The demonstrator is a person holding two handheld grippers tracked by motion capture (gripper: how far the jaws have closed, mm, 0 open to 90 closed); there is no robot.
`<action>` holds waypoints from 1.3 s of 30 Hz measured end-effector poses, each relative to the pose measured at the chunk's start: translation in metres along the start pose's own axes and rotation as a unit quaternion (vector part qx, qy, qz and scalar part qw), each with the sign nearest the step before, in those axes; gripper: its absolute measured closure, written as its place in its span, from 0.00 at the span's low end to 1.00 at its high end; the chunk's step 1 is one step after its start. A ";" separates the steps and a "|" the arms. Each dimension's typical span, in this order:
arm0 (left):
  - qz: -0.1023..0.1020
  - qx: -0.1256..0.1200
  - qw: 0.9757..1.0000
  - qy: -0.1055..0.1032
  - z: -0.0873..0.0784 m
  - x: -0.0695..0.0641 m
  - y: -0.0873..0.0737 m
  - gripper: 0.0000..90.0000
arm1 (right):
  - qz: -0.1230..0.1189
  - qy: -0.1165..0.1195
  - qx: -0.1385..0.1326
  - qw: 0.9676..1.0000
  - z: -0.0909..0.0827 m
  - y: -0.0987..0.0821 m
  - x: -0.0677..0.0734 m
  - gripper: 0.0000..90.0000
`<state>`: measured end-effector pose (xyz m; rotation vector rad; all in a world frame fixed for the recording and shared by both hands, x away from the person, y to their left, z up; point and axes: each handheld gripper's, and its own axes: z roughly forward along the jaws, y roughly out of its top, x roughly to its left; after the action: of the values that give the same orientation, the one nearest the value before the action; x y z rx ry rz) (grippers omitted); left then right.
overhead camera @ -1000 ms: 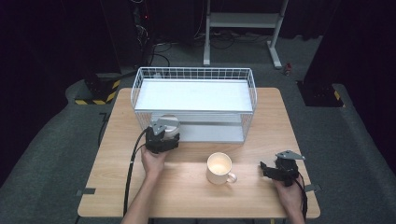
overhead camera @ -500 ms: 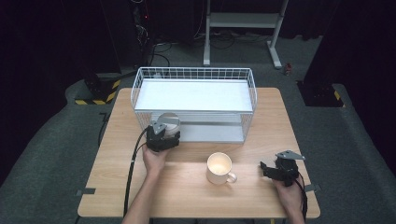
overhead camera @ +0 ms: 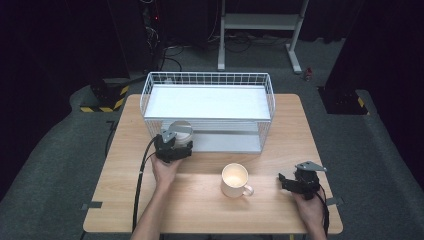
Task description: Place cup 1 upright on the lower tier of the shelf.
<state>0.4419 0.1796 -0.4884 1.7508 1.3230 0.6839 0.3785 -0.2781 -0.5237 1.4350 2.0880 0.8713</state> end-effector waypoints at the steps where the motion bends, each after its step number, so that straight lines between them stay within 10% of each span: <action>1: 0.000 0.000 1.000 0.000 0.000 0.000 0.000 0.10 | 0.000 0.000 0.000 1.000 0.000 0.000 0.000 0.23; 19: -0.006 0.016 1.000 -0.016 -0.007 -0.001 -0.006 0.08 | -0.001 0.001 0.001 1.000 0.000 0.000 0.000 0.23; 39: -0.002 0.040 0.999 0.017 -0.012 -0.010 -0.016 0.34 | 0.001 0.001 0.001 1.000 0.000 0.000 0.001 0.23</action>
<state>0.4213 0.1757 -0.4948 1.8077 1.3929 0.6695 0.3783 -0.2776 -0.5236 1.4379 2.0902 0.8709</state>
